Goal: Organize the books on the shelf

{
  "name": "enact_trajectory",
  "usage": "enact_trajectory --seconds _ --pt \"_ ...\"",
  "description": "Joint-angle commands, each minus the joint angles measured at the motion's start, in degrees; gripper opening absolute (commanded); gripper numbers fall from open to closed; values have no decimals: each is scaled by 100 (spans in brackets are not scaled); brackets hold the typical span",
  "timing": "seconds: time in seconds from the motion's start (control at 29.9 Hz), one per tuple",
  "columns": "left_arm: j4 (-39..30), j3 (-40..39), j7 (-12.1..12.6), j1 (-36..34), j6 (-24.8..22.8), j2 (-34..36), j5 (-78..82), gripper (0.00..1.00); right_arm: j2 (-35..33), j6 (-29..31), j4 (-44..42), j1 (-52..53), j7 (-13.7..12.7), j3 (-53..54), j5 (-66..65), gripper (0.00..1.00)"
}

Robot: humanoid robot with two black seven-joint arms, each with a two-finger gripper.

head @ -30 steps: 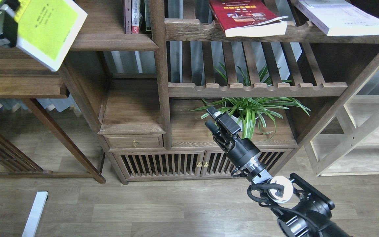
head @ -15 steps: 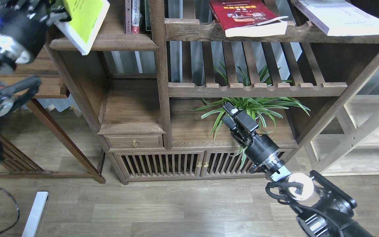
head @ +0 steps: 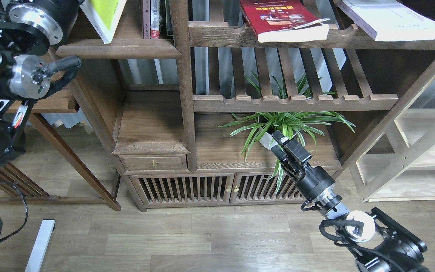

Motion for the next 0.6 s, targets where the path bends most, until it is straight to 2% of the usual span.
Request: enact_trajectory --seconds 0.0,0.2,0.37,0.57 --pt "299 85 -26 -196 -7 -38 -9 1 13 -1 0 4 0 -1 0 86" --pt "949 182 -149 -512 -51 -345 -9 1 -4 -1 0 4 18 17 9 86" --pt "1547 331 -456 -767 -68 -556 -70 2 -13 -1 0 -5 18 140 18 85" --pt "2101 410 -527 -1092 -112 -618 -88 4 -13 -1 -9 -5 18 192 26 85"
